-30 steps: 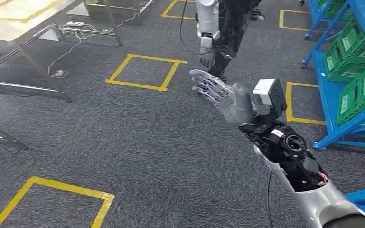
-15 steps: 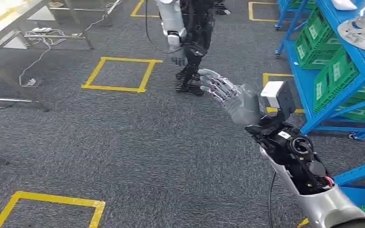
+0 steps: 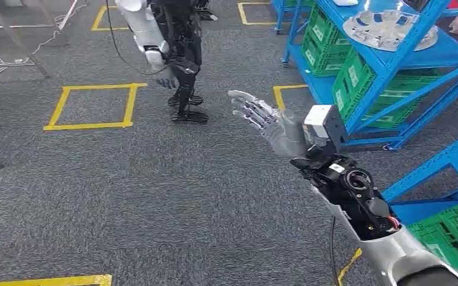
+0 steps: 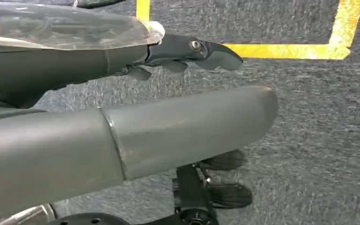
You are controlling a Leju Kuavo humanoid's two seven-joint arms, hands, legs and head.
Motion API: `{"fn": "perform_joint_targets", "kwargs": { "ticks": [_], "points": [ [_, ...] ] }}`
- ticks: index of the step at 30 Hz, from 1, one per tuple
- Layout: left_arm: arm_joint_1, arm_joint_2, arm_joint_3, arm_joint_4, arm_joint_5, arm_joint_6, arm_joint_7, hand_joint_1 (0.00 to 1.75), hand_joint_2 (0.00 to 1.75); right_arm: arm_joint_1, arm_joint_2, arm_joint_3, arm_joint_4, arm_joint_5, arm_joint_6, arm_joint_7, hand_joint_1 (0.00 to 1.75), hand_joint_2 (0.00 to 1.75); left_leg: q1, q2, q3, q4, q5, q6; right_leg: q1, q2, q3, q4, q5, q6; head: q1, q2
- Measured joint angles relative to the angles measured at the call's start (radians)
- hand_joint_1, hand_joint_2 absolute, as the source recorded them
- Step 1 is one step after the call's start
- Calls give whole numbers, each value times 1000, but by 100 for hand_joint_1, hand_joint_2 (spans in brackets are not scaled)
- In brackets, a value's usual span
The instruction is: Take the parts from the cabinet and place them on the table.
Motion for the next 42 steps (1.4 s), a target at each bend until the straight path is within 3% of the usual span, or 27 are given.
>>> {"fn": "perform_joint_targets", "kwargs": {
  "ticks": [1, 2, 4, 6, 8, 9, 10, 11, 15, 17, 19, 21, 22, 24, 25, 26, 28, 30, 31, 32, 33, 35, 36, 38, 40, 41, 42],
  "points": [
    [-2, 1, 0, 0, 0, 0, 0, 0, 0, -4, 0, 0, 3, 0, 3, -4, 0, 0, -2, 9, 4, -3, 1, 3, 4, -57, -10, 29, -23, 3, 7, 0],
    [-1, 0, 0, 0, 1, 0, -1, 0, 0, -10, 3, 1, 8, 1, 6, -5, 0, 0, -4, 19, 4, -3, 0, 10, 3, -90, -37, 92, -62, 7, 18, 0],
    [3, 1, 0, 0, 1, 0, -1, 0, 0, -12, 5, 2, 16, 2, 8, -6, 0, 0, -8, 41, 4, -3, -1, 12, -2, -109, -116, 268, -143, 14, 21, 0],
    [6, 0, 0, 0, 1, 3, -1, 0, 0, -11, 7, 2, 27, 3, 8, -6, 0, 0, -9, 61, 5, -2, -3, 13, -6, -111, -149, 340, -154, 17, 28, 0],
    [5, 0, 0, 0, 1, 3, -1, 0, 0, -13, 8, 2, 34, 3, 8, -6, 0, 0, -9, 82, 11, -2, -8, 9, -6, -121, -86, 218, -78, 15, 37, 0],
    [5, -1, 0, 0, 1, 3, -1, 0, 0, -15, 8, 2, 37, 3, 8, -6, 0, 0, -9, 90, 18, -2, -12, 5, -6, -140, -35, 120, -32, 13, 43, 0],
    [5, -1, 0, 0, 1, 3, -1, 0, 0, -17, 9, 2, 39, 3, 8, -7, 0, 0, -10, 98, 24, -2, -16, 1, -3, -186, 8, 35, -3, 8, 48, 0],
    [5, 0, 0, 0, 1, 3, -1, 0, 0, -22, 10, 3, 40, 3, 8, -6, 0, 0, -19, 108, 24, 4, -21, -7, 14, -205, 21, 3, -16, 3, 50, 0],
    [2, -2, 0, 0, 1, 3, -1, 0, 0, -23, 16, 2, 47, 3, 8, -7, 0, 0, -16, 153, 32, -1, -28, -24, 14, -155, 17, -3, -10, -26, 38, 0],
    [0, -5, 0, 0, 1, 3, -2, 0, 0, -29, 17, 1, 49, 3, 8, -8, 0, 0, -9, 61, 5, 73, -83, -31, 7, -137, 20, -9, -3, -39, 32, 0],
    [6, -3, 0, 0, 1, 4, -2, 0, 0, -27, 25, 2, 51, 3, 9, -8, 0, 0, -8, 35, -80, 247, -162, -34, 7, -111, 17, -9, -2, -44, 14, 0],
    [10, -2, 0, 0, 2, 6, -2, 0, 0, -25, 27, 3, 57, 9, 9, -7, 0, 0, -9, 33, -140, 345, -178, -34, 9, -84, 16, -8, -1, -45, 6, 0],
    [10, -3, 0, 0, 1, 6, -2, 0, 0, -25, 27, 3, 59, 12, 8, -7, 0, 0, -9, 33, -133, 317, -147, -32, 9, -70, 17, -8, -1, -45, 4, 0],
    [9, -2, 0, 0, 2, 6, -2, 0, 0, -25, 30, 3, 61, 13, 9, -7, 0, 0, -7, 24, -59, 142, -45, -27, 9, -44, 19, -6, 0, -44, 1, 0],
    [9, -1, 0, 0, 2, 6, -2, 0, 0, -26, 33, 3, 61, 13, 9, -7, 0, 0, -4, -11, -17, 47, -2, -24, 8, -32, 18, -4, -1, -43, 0, 0],
    [8, 1, 0, 0, 2, 6, -2, 0, 0, -27, 34, 3, 63, 15, 9, -7, 0, 0, -3, -51, -1, 12, -13, -22, 13, -23, 12, 0, -1, -37, -2, 0],
    [11, 1, 0, 0, 2, 6, -2, 0, 0, -27, 36, 4, 64, 17, 10, -6, 0, 0, -5, -29, -3, 8, -9, -20, 6, -3, 4, 1, 4, -26, 0, 0],
    [12, 1, 0, 0, 2, 6, -2, 0, 0, -27, 37, 2, 64, 18, 10, -5, 0, 0, -7, -10, 0, 2, -5, -8, 4, 20, 0, -3, 7, -11, 0, 0],
    [8, 0, 0, 0, 2, 6, -2, 0, 0, -24, 37, -1, 64, 18, 10, -4, 0, 0, -1, 6, 4, -6, 0, -1, 3, -13, -2, 9, -4, -10, 2, 0],
    [6, 0, 0, 0, 2, 6, -2, 0, 0, -26, 37, -2, 65, 19, 10, -3, 0, 0, -4, 10, 5, -8, 1, 1, 9, -66, -19, 52, -37, -4, 13, 0],
    [6, 0, 0, 0, 1, 6, -2, 0, 0, -26, 37, -3, 66, 20, 10, -3, 0, 0, -5, 22, 6, -8, -1, 6, 6, -90, -52, 124, -78, 0, 23, 0],
    [8, 0, 0, 0, -2, 6, -2, 0, 0, -21, 39, -1, 67, 26, 13, -2, 0, 0, -7, 47, 6, -7, -2, 7, -1, -108, -128, 292, -149, 7, 23, 0],
    [10, 0, 0, 0, -2, 6, -2, 0, 0, -18, 39, -2, 69, 30, 13, 0, 0, 0, -7, 56, 6, -7, -3, 7, -4, -110, -145, 329, -156, 10, 27, 0],
    [9, 0, 0, 0, -2, 6, -2, 0, 0, -12, 39, -6, 70, 31, 13, 3, 0, 0, -6, 80, 9, -6, -7, 3, -9, -116, -114, 266, -103, 13, 36, 0],
    [9, 0, 0, 0, -3, 6, -2, 0, 0, -12, 40, -8, 70, 31, 13, 5, 0, 0, -4, 100, 19, -6, -14, -6, -9, -155, -13, 76, -13, 12, 46, 0],
    [8, 2, 0, 0, -3, 6, -2, 0, 0, -13, 41, -9, 70, 31, 13, 5, 0, 0, -11, 109, 23, -5, -19, -13, 2, -208, 18, 17, -18, 15, 53, 0],
    [7, 2, 0, 0, -4, 6, -2, 0, 0, -14, 43, -8, 70, 31, 13, 8, 0, 0, -14, 118, 22, 0, -21, -18, 5, -195, 16, 9, -16, -1, 52, 0]
  ]
}}
